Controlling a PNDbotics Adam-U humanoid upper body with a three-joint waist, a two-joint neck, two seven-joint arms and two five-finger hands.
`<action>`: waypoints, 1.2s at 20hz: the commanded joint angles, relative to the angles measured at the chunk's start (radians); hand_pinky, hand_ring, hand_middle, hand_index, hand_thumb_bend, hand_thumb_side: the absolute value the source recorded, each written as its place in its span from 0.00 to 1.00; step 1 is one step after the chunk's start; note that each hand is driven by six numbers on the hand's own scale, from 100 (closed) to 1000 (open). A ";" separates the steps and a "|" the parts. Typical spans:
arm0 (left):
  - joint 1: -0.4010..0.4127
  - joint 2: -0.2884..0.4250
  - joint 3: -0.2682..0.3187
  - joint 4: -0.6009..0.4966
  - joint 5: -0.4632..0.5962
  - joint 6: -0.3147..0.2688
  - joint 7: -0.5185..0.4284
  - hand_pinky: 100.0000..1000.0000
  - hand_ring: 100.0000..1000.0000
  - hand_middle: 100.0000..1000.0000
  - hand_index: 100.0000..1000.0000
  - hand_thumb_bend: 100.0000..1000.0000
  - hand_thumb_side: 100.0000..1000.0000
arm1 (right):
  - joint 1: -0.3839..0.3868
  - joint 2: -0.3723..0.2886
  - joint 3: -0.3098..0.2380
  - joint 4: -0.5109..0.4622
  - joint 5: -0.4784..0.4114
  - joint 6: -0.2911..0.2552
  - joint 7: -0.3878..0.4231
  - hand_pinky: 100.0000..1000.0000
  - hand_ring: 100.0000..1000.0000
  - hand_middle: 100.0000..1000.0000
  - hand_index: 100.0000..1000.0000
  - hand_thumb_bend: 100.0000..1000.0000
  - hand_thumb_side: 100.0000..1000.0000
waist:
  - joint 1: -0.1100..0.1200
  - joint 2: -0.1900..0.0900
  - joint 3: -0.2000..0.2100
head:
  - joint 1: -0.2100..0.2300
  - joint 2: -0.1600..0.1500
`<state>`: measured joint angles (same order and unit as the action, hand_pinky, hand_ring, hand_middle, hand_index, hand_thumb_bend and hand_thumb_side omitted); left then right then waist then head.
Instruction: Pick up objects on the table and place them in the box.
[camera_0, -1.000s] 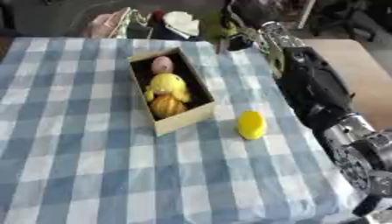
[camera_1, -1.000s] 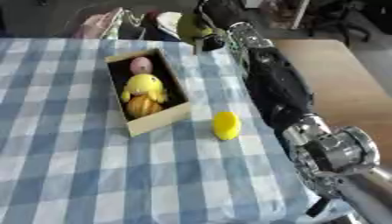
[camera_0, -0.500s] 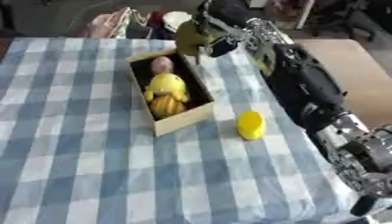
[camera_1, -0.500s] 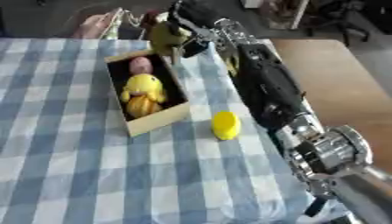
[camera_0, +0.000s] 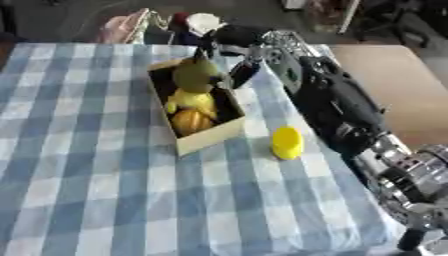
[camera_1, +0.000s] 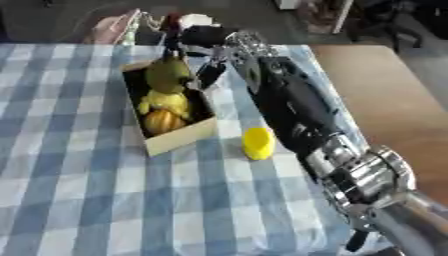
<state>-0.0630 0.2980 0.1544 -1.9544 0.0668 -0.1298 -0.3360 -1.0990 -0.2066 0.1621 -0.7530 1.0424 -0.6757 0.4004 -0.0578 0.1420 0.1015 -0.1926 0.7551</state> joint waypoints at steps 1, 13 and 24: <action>-0.009 0.007 0.008 -0.013 0.001 -0.001 -0.003 0.68 0.45 0.49 0.69 0.00 0.50 | -0.015 -0.025 0.010 -0.041 -0.047 -0.020 0.062 0.75 0.70 0.69 0.85 0.27 0.52 | 0.013 -0.006 0.000 | 0.001 -0.005; -0.002 0.012 0.013 -0.012 -0.003 0.002 -0.001 0.68 0.45 0.49 0.69 0.00 0.50 | 0.079 -0.214 0.069 -0.296 -0.354 -0.004 0.216 0.76 0.71 0.70 0.86 0.20 0.44 | 0.003 -0.013 -0.008 | 0.016 -0.003; 0.000 0.017 0.019 -0.011 -0.012 0.004 0.003 0.68 0.45 0.49 0.69 0.00 0.50 | 0.350 -0.419 0.102 -0.567 -0.554 0.060 0.317 0.76 0.70 0.69 0.85 0.13 0.45 | -0.006 -0.012 -0.016 | 0.018 -0.006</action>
<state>-0.0595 0.2980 0.1643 -1.9543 0.0608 -0.1271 -0.3360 -0.7380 -0.5764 0.2677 -1.2781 0.5116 -0.5382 0.6266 -0.0583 0.1420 0.0867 -0.1769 0.7551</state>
